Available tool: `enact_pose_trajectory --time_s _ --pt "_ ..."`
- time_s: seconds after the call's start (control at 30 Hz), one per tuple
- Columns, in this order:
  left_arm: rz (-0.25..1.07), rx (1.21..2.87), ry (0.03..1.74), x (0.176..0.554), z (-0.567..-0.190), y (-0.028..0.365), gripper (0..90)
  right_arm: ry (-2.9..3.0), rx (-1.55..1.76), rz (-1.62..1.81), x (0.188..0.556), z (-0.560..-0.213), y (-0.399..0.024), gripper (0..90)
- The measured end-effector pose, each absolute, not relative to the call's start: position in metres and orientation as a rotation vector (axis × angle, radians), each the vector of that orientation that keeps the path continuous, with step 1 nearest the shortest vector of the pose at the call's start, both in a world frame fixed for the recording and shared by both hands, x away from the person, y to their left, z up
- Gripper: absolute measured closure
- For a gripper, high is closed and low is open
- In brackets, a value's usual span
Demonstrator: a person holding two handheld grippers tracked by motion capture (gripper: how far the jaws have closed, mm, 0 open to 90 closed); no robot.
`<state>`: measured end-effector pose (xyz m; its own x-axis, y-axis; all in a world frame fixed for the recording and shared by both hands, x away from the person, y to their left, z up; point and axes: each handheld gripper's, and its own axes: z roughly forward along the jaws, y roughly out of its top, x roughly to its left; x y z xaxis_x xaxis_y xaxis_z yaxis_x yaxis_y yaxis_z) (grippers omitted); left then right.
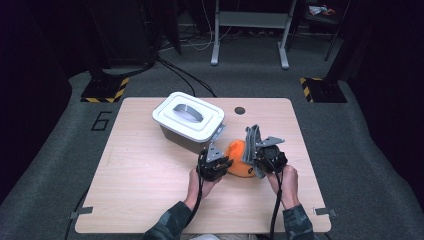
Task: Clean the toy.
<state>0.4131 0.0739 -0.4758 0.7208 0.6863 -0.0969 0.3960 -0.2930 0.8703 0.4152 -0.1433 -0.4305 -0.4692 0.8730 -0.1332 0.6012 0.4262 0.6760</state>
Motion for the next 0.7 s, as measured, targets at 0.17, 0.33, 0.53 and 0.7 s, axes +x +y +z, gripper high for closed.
enact_pose_trajectory --time_s 0.17,0.33,0.53,0.7 --pt "0.358 1.93 0.851 0.416 -0.476 0.078 48.4 2.212 1.264 0.765 0.415 -0.438 -0.15 74.7" --pt "0.329 1.948 0.871 0.419 -0.485 0.088 39.8 2.205 1.289 0.774 0.415 -0.442 -0.158 74.7" --pt "0.287 1.956 0.866 0.426 -0.494 0.096 41.2 2.201 1.283 0.777 0.415 -0.444 -0.161 74.7" --pt "0.257 1.95 0.816 0.425 -0.496 0.093 57.4 2.2 1.28 0.775 0.416 -0.444 -0.162 74.7"
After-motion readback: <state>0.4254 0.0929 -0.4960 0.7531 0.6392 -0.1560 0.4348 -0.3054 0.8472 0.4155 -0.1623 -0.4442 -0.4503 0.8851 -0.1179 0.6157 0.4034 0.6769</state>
